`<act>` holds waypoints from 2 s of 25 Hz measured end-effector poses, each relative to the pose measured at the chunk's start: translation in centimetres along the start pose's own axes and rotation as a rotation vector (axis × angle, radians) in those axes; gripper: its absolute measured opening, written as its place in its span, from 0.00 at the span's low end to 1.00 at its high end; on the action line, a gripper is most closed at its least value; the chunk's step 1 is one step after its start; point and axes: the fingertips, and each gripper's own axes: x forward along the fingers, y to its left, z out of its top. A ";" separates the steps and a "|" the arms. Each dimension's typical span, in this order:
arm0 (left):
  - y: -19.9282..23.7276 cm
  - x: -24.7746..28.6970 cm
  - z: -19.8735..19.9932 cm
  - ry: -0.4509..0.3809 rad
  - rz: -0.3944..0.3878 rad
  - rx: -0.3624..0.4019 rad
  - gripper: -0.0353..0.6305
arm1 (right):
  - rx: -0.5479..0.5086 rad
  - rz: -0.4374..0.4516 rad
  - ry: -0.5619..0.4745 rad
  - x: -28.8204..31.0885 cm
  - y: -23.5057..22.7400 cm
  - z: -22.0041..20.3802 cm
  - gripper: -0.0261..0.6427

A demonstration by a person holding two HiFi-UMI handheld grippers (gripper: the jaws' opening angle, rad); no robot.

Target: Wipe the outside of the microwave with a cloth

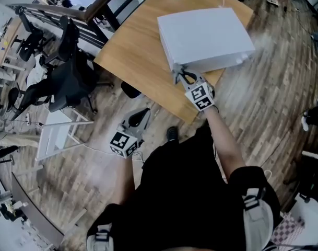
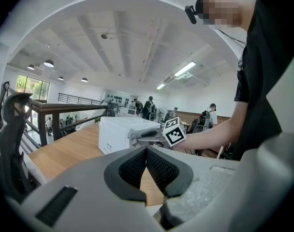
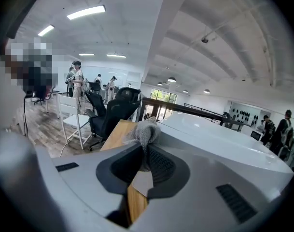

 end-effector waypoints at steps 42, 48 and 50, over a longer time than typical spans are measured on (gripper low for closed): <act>-6.1 9.9 3.3 0.021 0.047 0.017 0.06 | 0.044 0.012 -0.011 -3.9 -10.0 -4.3 0.09; -6.9 11.9 3.7 0.015 0.031 0.028 0.06 | 0.047 -0.005 -0.002 -4.9 -12.2 -5.5 0.09; -7.2 12.4 4.0 0.013 0.026 0.032 0.06 | 0.045 -0.008 0.003 -5.3 -12.8 -5.7 0.09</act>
